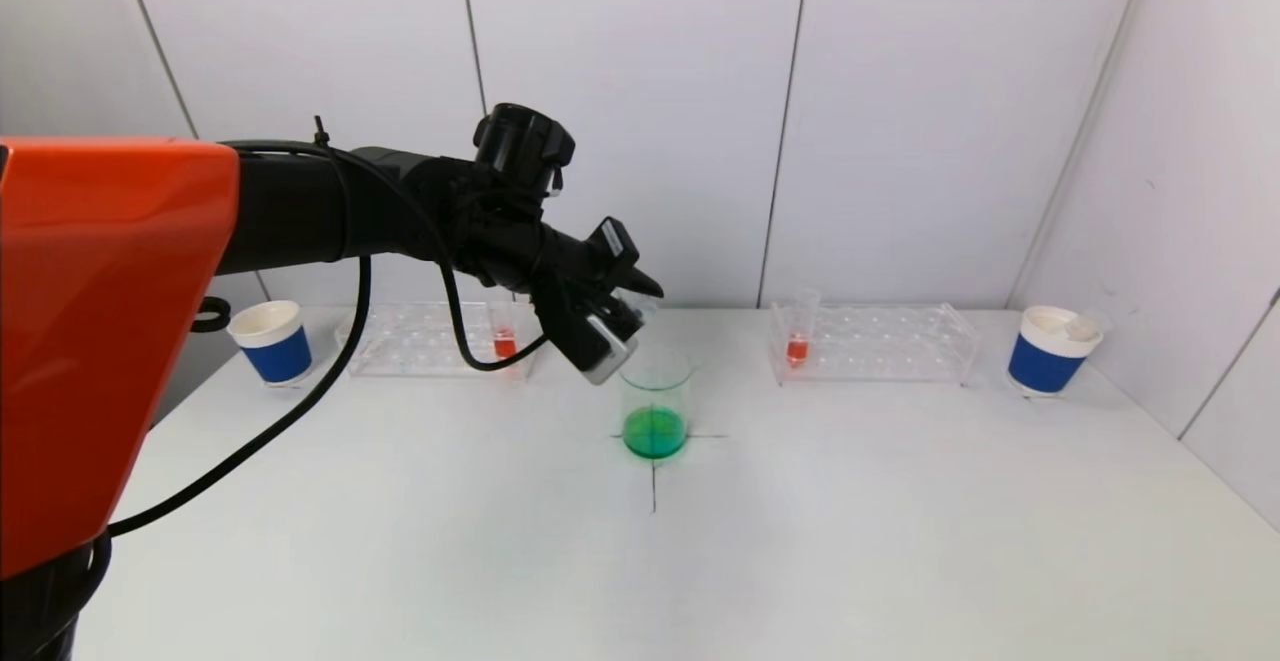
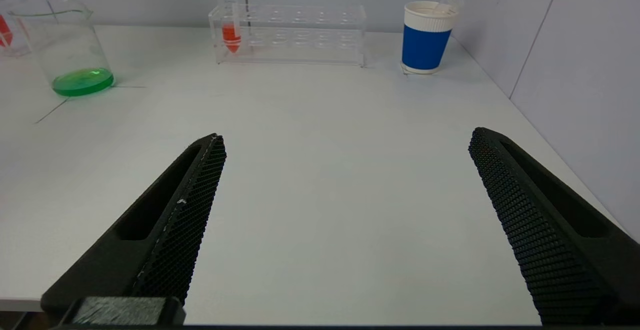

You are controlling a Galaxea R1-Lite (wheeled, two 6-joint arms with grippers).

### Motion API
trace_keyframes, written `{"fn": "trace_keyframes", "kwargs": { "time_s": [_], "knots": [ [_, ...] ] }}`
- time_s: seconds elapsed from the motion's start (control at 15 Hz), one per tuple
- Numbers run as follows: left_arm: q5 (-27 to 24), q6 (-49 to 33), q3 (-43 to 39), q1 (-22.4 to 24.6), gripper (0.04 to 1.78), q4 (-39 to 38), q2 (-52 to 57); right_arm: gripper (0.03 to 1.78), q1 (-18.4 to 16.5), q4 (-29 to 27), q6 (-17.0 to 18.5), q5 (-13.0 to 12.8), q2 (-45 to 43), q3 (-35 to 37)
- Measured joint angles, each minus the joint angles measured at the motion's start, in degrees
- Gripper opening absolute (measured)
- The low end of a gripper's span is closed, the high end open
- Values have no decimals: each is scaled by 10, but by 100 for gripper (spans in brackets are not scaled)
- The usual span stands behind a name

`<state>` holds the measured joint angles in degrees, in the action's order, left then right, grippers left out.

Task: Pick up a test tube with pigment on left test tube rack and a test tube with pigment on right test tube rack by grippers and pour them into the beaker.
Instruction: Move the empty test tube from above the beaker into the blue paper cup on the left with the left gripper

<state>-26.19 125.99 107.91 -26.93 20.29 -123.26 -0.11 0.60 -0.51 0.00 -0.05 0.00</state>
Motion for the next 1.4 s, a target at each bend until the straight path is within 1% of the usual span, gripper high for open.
{"fn": "trace_keyframes", "kwargs": {
  "time_s": [0.2, 0.33, 0.53, 0.6, 0.8, 1.13, 1.4],
  "knots": [
    [-31, -26, -1, 11, 46, -1, 4, 177, 0, 0, 0, 0, 0, 0],
    [-44, -85, -18, 14, 46, -9, 12, 177, 0, 0, 0, 0, 0, 0],
    [-57, -183, -37, 19, 46, -59, 27, 177, 0, 0, 0, 0, 0, 0],
    [-58, -211, -38, 24, 46, -65, 31, 177, 0, 0, 0, 0, 0, 0],
    [-58, -283, -33, 34, 46, -71, 41, 177, 0, 0, 0, 0, 0, 0],
    [-49, -441, -30, 59, 46, -156, 55, 177, 0, 0, 0, 0, 0, 0],
    [-25, -519, 16, 84, 46, -157, 63, 177, 0, 0, 0, 0, 0, 0]
  ]
}}
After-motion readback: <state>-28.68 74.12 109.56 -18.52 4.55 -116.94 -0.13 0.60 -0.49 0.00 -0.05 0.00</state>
